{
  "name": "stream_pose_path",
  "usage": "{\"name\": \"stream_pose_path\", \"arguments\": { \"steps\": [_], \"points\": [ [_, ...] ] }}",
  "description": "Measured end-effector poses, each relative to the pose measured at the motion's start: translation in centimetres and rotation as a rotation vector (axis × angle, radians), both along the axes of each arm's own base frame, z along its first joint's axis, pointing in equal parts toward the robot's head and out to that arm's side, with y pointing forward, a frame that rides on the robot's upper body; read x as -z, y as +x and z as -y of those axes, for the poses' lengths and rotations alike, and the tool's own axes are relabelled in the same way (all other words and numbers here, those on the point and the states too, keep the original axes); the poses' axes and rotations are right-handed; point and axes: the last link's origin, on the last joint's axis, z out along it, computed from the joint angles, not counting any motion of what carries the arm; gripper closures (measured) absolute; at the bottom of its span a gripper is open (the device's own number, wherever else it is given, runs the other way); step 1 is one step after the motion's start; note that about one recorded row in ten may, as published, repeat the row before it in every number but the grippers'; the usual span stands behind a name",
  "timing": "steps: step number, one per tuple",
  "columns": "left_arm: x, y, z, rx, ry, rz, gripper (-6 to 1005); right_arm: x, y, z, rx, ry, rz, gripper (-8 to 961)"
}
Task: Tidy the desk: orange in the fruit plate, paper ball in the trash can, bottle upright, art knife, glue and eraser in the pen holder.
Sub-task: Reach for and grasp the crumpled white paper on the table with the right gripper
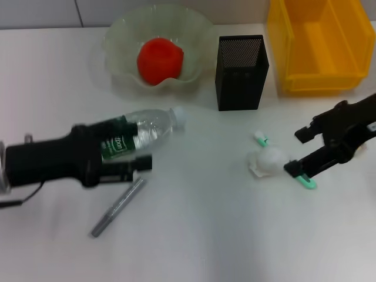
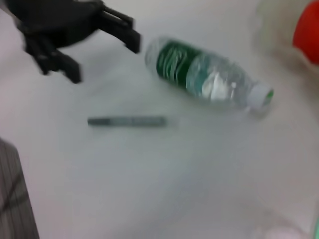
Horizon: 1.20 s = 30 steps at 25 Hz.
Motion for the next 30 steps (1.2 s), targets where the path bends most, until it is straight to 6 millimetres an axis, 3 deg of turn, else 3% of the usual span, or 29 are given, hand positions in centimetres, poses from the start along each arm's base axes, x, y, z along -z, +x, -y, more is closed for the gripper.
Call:
{"name": "stream_pose_path", "arguments": {
  "steps": [5,8,12,18,30],
  "points": [
    [-0.3,-0.5,3.7,0.152,-0.057,0.035,140,1.6,-2.0,-1.0,0.0,-0.014,0.14,120],
    [-0.6,-0.8,4.6,0.172,-0.076,0.04,140,2.4,-2.9,-1.7,0.008,0.025,0.196,120],
    [-0.4,-1.4,4.9,0.147,-0.09,0.032,140,3.5,-3.4,-2.3,0.0,0.058,0.256,119],
    [-0.1,-1.6,5.0,0.134,-0.091,0.028,140,6.8,-3.1,-3.1,-0.015,0.092,0.325,119],
    [0.2,-1.7,4.7,0.12,-0.079,0.015,140,9.8,-2.1,-3.3,-0.015,0.08,0.443,135]
  ]
}}
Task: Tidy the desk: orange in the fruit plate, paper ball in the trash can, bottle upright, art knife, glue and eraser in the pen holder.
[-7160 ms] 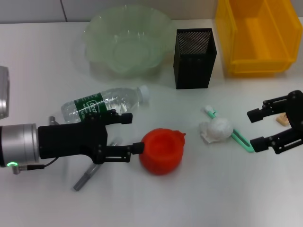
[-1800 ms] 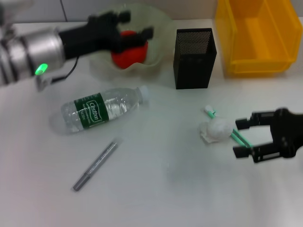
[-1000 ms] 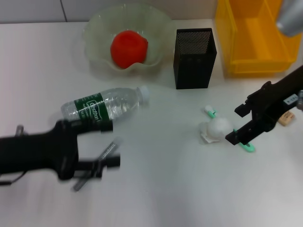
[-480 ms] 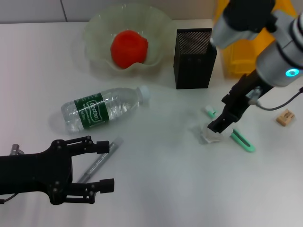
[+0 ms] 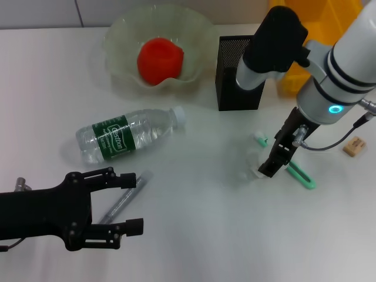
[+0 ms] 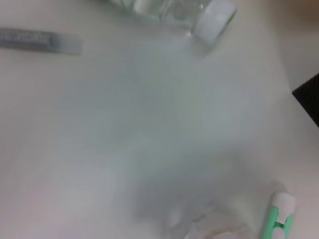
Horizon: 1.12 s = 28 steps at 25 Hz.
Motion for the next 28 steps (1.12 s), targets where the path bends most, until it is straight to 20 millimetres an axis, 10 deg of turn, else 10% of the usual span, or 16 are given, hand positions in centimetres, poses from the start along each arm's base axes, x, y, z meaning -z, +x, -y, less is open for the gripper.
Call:
{"name": "stream_pose_path", "arguments": {
  "steps": [20,28],
  "points": [
    [0.4,-0.2,-0.1,-0.011,0.0,-0.019,139,0.2,0.9,0.3,0.035,-0.011,0.021,339],
    [0.3,-0.2,-0.1,-0.016,-0.003,-0.02,139,-3.8,-0.9,-0.5,0.032,0.072,-0.078,437]
  ]
}}
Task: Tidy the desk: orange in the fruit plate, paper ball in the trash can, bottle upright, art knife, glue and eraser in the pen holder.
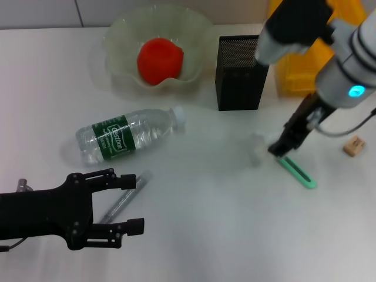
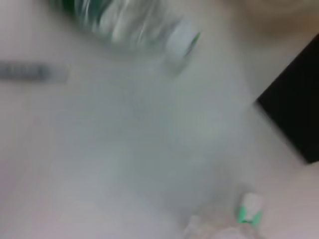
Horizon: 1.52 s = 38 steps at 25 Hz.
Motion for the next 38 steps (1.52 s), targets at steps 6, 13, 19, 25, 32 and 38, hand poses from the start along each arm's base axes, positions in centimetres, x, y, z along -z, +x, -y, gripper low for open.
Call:
{"name": "stream_pose_path", "arguments": {
  "steps": [6,13,19,25,32,38],
  "points": [
    [0.0,-0.1,0.1,-0.004,0.001,0.0,139,-4.2,-0.7,-1.2,-0.004,0.123,-0.086,438],
    [0.1,0.1,-0.1,0.001,0.001,0.003,139,-8.3,0.9,-3.9,-0.023,0.372,-0.099,438],
    [0.3,0.4,-0.4,0.005,0.002,0.003,139,-9.1,2.9,-6.0,-0.072,0.558,-0.104,439],
    [0.4,0.5,-0.8,-0.012,0.002,-0.003,139,-7.6,4.9,-7.6,-0.082,0.634,-0.144,438],
    [0.0,0.3,-1.0,-0.028,0.019,0.0,140,-7.1,5.4,-8.1,-0.085,0.655,-0.155,340],
    [-0.4,0.2,-1.3,-0.029,0.037,-0.005,140,-7.4,5.7,-7.5,-0.072,0.666,-0.215,147]
  ]
}}
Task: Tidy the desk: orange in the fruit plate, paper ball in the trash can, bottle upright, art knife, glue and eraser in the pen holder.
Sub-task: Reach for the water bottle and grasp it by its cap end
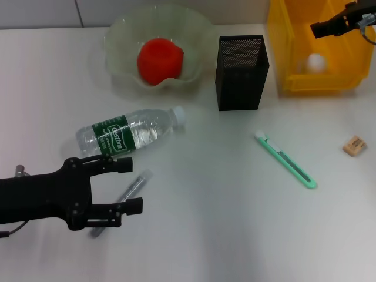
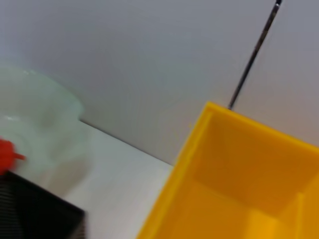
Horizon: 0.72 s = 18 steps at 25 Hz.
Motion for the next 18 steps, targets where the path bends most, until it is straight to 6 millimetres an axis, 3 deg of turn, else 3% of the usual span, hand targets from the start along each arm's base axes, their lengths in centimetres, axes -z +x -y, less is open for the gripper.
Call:
{"name": "stream_pose_path", "arguments": {
  "steps": [6,7,8,11,12,15,16,17,18],
  "points": [
    [-1.8,0.3,-1.7,-0.02,0.048,-0.04,140,-1.3,-0.2,4.0,-0.149,-0.132,-0.18,117],
    [-2.1,0.5,-2.1,-0.025,0.055,-0.054,140,-2.0,0.3,5.8,-0.208,-0.185,-0.233,117],
    [-2.5,0.7,-2.7,-0.033,0.056,-0.082,140,-2.0,0.3,5.8,-0.208,-0.185,-0.233,118],
    [-2.9,1.3,-3.8,-0.032,0.055,-0.135,140,-2.5,1.5,8.4,-0.291,-0.251,-0.297,119],
    [-2.9,1.9,-4.6,-0.038,0.046,-0.182,140,-2.6,2.7,10.2,-0.346,-0.29,-0.326,119],
    [-2.8,2.5,-5.5,-0.044,0.041,-0.231,140,-2.4,3.9,11.9,-0.381,-0.327,-0.346,119],
    [-1.9,4.6,-7.9,-0.059,0.027,-0.352,140,-2.4,4.6,12.8,-0.395,-0.347,-0.354,119],
    [-1.6,5.4,-8.7,-0.059,0.028,-0.384,140,-2.3,5.7,14.4,-0.414,-0.385,-0.371,119],
    [-1.6,5.4,-8.7,-0.059,0.028,-0.384,140,-2.3,5.7,14.4,-0.414,-0.385,-0.371,119]
  ]
}}
